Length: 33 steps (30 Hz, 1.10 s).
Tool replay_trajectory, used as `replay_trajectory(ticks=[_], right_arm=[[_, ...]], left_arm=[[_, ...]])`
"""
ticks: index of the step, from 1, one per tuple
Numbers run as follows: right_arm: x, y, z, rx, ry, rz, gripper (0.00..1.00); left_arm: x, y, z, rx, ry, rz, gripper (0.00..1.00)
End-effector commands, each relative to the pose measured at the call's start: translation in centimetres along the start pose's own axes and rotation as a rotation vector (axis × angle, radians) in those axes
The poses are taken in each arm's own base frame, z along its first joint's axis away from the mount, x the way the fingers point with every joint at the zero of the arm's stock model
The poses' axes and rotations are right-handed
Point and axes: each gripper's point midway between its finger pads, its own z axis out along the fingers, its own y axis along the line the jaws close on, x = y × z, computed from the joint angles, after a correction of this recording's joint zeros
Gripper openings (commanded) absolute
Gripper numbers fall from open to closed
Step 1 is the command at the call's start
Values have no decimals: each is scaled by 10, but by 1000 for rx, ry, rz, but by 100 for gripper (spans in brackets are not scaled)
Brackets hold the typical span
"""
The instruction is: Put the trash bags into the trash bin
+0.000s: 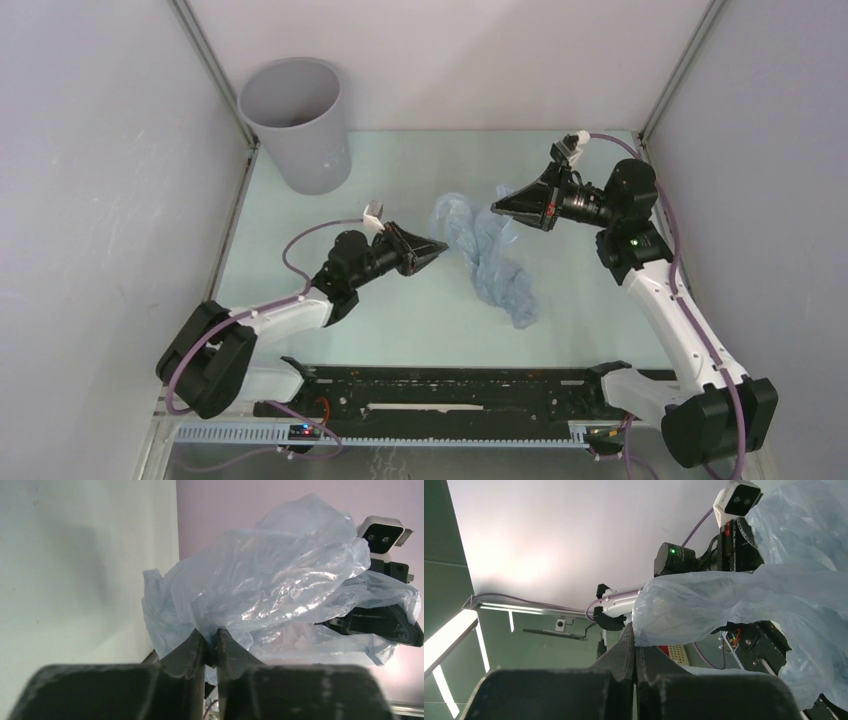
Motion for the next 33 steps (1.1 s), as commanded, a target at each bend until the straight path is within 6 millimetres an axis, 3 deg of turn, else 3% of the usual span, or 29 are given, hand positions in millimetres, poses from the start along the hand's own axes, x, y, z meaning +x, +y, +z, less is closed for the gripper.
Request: replay_trajectory(ticks=[1,5,6,11,14,19,22,25,27,29,30,31,33], right_arm=[[11,5,-9,8,21,-40,0],[17,-25,-19,107,26,-53,0],[19,-38,-24,153,24,-54,0],[32,-120,-56,516,37,-40,0],[31,-146,-61,619,51,-38,0],[10,-180,-54,711,22,3,0],[-7,-202,-42,730,17,98,0],[-48,-203,-14,717,17,143,0],[-90,-183,8,696,-8,129,0],[-134,-136,25,661,-62,81,0],[-156,-95,31,618,-102,13,0],[-173,-53,37,566,-146,-73,0],[-179,61,35,386,-239,-332,0]], left_arm=[[-15,-46,-3,89,-78,132,6],[-23,-19,-23,-97,-117,213,0],[-22,1,-33,-209,-104,218,0],[-18,57,-84,-523,-67,240,0],[-23,70,-104,-600,-75,257,0],[-43,88,-114,-709,-109,275,0],[-62,100,-106,-796,-82,233,0],[-97,104,-90,-917,-72,204,0],[-128,92,-71,-972,-55,155,0],[-165,48,-52,-963,-72,163,0],[-183,11,-46,-927,-115,212,0],[-207,-62,-46,-832,-221,322,0],[-225,-179,-70,-665,-439,546,0]])
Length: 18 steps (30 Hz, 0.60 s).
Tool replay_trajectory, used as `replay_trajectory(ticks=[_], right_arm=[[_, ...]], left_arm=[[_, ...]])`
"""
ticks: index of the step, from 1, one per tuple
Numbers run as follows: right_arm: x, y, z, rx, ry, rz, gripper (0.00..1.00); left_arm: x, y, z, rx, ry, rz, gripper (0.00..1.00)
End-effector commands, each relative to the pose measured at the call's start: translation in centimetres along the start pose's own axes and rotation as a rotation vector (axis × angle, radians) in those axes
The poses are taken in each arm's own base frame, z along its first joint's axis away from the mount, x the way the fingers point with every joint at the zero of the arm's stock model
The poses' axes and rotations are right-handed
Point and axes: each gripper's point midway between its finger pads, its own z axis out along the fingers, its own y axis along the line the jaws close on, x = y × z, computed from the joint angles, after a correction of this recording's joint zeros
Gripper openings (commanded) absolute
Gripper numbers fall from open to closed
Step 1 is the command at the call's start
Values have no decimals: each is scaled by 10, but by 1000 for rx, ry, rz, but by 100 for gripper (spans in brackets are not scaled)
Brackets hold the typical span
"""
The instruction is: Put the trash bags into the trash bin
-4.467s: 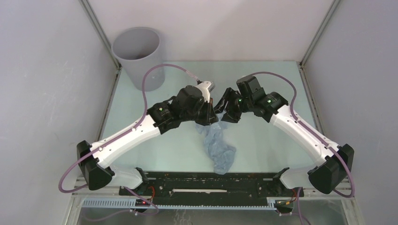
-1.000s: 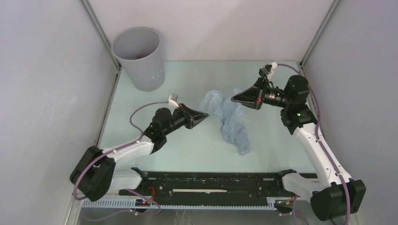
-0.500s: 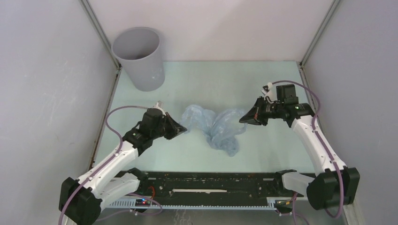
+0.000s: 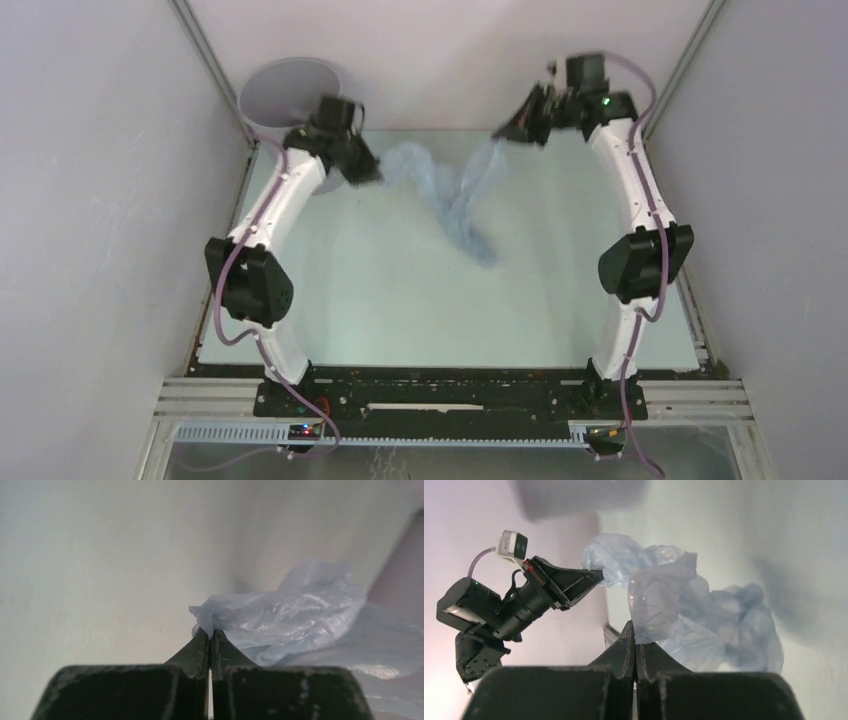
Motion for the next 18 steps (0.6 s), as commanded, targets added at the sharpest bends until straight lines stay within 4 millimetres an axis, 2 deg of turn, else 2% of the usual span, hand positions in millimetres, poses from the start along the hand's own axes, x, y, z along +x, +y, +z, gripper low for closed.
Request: replay_trajectory(ticks=[1,2,3,4,5,6,8,9,10,11,12,13,15,17,18], right_arm=[[5,201,-173,-390,-380,-439,0],[24,227,-202,-458,-444,-556,0],[43,239,-220,-480,-499,-648,0],[58,243,-226,-495,-537,-736,0],[72,238,-224,-498,-575,-799,0],[79,233,-223,-520,-649,-850,0],[77,177,-182,-439,-651,-771,0],[75,142,-155,-385,-605,-693,0],[77,86,-114,-271,-501,-599,0],[81,50,-92,-185,-418,-535,0],[99,-5,-57,-76,-276,-459,0],[121,-48,-33,4,-146,-402,0],[174,-106,-2,93,73,-354,0],[216,-141,8,185,170,-382,0],[231,-146,8,190,185,-396,0]], left_arm=[[-90,-105,-255,307,-633,226,0],[-88,-112,-298,342,-766,293,0],[-79,-115,-326,360,-871,364,0],[-69,-111,-340,371,-944,405,0],[-60,-102,-338,379,-974,424,0],[-50,-87,-321,388,-967,398,0],[-34,-47,-261,348,-852,309,0],[-26,-18,-212,277,-739,263,0],[-9,6,-164,219,-605,256,0],[12,37,-120,124,-472,253,0],[36,67,-87,33,-352,266,0],[59,90,-64,-18,-257,292,0],[99,125,-35,-40,-152,303,0],[133,147,-20,-10,-71,288,0],[146,155,-18,2,-38,280,0]])
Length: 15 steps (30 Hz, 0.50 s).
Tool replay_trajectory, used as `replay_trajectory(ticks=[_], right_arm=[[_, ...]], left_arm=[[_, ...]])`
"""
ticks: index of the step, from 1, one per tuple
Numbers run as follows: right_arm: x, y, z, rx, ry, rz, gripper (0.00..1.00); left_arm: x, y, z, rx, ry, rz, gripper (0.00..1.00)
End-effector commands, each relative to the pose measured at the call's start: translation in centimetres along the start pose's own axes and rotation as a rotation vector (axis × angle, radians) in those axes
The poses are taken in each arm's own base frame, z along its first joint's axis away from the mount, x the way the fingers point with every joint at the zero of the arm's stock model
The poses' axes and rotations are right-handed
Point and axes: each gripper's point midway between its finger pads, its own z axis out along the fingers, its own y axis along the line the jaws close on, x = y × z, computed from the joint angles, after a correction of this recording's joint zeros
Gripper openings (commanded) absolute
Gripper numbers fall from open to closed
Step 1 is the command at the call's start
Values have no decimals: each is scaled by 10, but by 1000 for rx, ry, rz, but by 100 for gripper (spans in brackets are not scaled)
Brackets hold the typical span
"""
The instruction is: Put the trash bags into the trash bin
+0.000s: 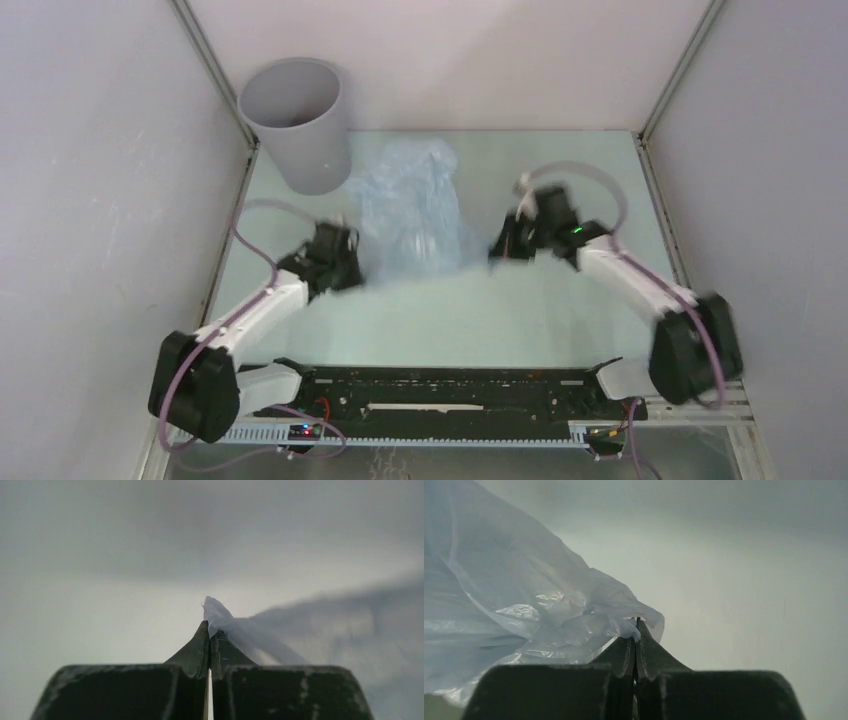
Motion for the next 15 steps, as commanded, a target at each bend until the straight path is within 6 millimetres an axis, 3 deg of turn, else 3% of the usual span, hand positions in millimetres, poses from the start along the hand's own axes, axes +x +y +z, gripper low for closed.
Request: replay_trajectory(ticks=[1,3,5,7,11,14,15], right_arm=[[166,-50,-7,182,454,97,0],[160,-37,-9,138,421,117,0],[134,-23,-10,100,356,128,0],[90,-3,-13,59,293,118,0],[-29,56,-36,-7,157,62,0],[-130,128,-91,-85,-44,-29,0],[-166,172,-133,-150,-193,-127,0]], left_arm=[[120,42,-20,-16,326,-47,0],[120,32,-29,53,303,-80,0],[94,12,-41,121,235,-128,0],[32,-34,-65,249,117,-150,0],[-106,-111,-112,348,-50,-124,0],[-201,-157,-179,418,-210,-97,0],[-225,-165,-207,431,-284,-89,0]])
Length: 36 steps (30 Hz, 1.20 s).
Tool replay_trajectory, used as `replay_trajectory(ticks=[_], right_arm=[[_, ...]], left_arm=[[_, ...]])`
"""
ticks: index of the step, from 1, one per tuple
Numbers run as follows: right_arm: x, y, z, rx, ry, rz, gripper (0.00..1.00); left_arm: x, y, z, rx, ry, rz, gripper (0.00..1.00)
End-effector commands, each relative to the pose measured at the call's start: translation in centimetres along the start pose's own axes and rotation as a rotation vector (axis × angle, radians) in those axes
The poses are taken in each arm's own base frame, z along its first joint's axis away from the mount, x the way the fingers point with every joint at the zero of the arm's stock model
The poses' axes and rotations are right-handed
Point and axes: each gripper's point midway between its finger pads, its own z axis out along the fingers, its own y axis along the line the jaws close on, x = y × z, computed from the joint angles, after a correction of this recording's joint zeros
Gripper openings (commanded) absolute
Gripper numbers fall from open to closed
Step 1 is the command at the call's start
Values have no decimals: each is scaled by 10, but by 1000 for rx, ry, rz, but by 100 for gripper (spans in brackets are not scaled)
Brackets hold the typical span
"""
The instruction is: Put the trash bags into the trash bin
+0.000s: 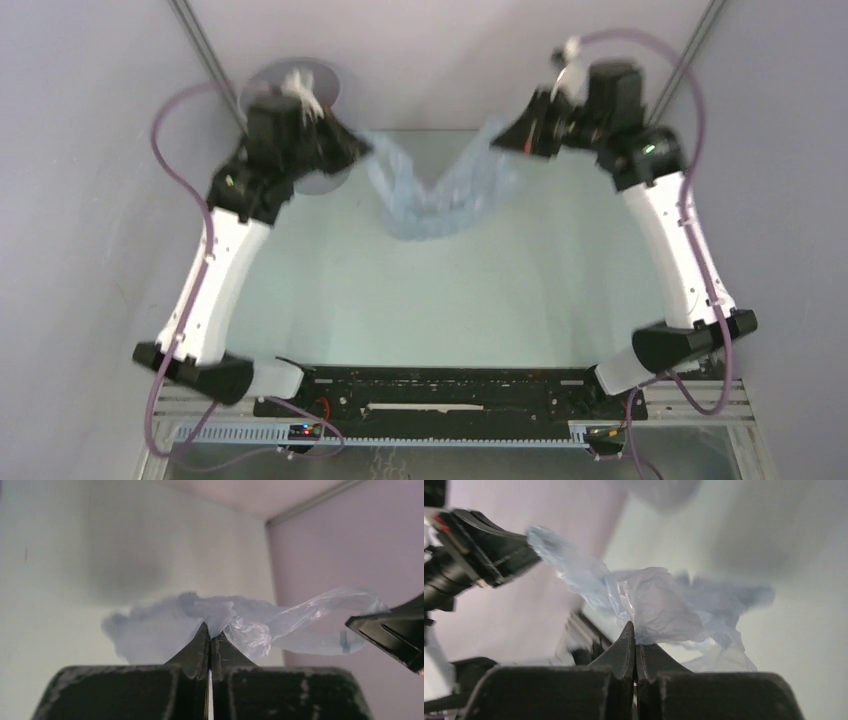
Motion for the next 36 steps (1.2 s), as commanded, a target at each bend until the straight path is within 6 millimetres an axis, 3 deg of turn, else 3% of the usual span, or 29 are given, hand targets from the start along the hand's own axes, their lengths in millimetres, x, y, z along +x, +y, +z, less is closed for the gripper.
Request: replay_trajectory(ticks=[1,3,4,5,7,9,11,12,13,14,15,16,19,23,28,31,36], right_arm=[[-88,125,-124,-164,-324,-231,0],[-93,149,-145,-177,-432,-357,0],[-83,155,-156,-177,-462,-412,0],[-70,143,-139,-169,-437,-419,0],[-35,96,-100,-146,-368,-337,0],[18,21,-50,-68,-238,-198,0],[103,-65,0,69,-10,-12,0],[149,-96,14,114,125,87,0],[192,-115,21,134,252,165,0],[220,-116,21,123,336,185,0],[234,-113,17,134,361,155,0],[236,-107,13,144,343,94,0],[210,-78,-4,75,241,21,0],[183,-81,-14,80,209,53,0],[180,-91,-27,152,222,4,0],[185,-93,-40,188,233,-27,11],[200,-98,-58,294,298,-59,40]], left_arm=[[-116,-105,-107,165,-305,105,0],[-127,-118,-144,161,-436,214,0],[-119,-113,-144,141,-446,254,0],[-110,-98,-137,106,-454,247,0],[-71,-41,-87,3,-385,144,0],[-1,21,-26,-62,-193,41,0],[106,99,24,-186,125,-25,0],[159,137,33,-279,294,-78,0],[196,160,33,-330,407,-92,0],[217,169,29,-355,448,-70,0],[220,166,23,-338,420,-38,0],[210,147,15,-262,339,-9,0],[167,100,-2,-64,138,3,0],[127,81,-19,-73,52,67,0],[101,59,-30,-54,29,114,0],[90,40,-39,12,13,130,0],[78,11,-51,107,24,199,0]])
